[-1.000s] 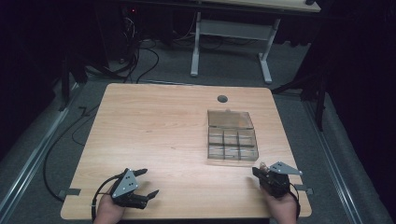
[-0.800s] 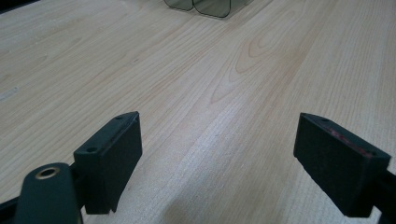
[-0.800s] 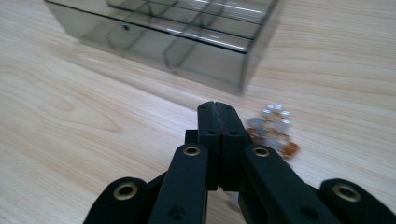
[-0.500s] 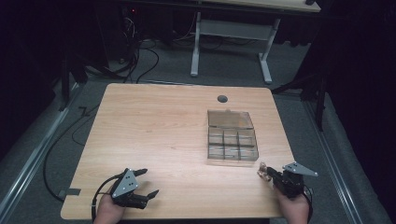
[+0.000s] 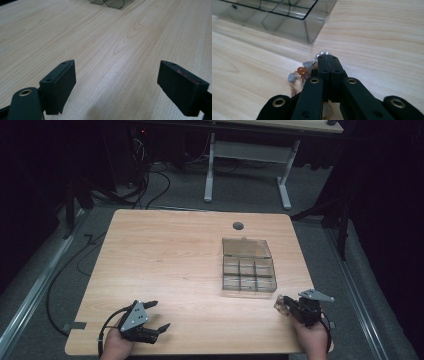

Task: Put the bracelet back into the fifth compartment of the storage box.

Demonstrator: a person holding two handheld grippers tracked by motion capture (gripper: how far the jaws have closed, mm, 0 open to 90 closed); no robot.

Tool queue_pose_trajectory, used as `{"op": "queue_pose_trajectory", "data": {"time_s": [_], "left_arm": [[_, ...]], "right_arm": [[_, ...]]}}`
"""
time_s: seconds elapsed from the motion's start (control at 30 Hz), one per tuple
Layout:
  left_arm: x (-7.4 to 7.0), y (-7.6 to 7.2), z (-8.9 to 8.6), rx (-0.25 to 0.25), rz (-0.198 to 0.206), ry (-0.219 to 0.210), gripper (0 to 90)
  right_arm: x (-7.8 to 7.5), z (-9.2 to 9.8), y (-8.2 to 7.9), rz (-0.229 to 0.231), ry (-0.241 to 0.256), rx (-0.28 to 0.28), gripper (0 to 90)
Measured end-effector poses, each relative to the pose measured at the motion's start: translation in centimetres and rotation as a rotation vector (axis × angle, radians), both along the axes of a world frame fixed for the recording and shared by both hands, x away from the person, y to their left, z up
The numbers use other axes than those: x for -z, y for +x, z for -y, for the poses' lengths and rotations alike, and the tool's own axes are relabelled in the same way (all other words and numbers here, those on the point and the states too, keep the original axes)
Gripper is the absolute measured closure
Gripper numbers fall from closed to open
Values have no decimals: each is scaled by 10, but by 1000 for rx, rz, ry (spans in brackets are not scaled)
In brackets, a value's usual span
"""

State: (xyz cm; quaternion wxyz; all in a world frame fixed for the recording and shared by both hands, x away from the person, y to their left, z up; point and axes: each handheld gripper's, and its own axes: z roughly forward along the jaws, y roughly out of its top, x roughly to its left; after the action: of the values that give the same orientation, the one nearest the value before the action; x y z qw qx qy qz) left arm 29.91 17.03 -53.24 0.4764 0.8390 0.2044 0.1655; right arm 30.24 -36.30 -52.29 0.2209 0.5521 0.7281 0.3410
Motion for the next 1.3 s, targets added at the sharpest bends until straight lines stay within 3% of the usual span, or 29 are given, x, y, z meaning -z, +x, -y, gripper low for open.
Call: {"op": "queue_pose_trajectory", "data": {"time_s": [0.17,0.43,0.67,0.93,1.3], "left_arm": [[0,0,0,1,2,0,160],[0,0,0,1,3,-1,160],[0,0,0,0,3,1,160],[0,-1,0,-1,5,0,160],[0,0,-1,-3,0,-10,160]], "right_arm": [[0,-8,-5,-12,9,-27,900],[1,-37,-8,-24,12,-126,900],[3,-52,-8,-24,14,-196,900],[1,-53,-9,-9,11,-192,898],[-1,-43,-10,1,16,-120,863]]}}
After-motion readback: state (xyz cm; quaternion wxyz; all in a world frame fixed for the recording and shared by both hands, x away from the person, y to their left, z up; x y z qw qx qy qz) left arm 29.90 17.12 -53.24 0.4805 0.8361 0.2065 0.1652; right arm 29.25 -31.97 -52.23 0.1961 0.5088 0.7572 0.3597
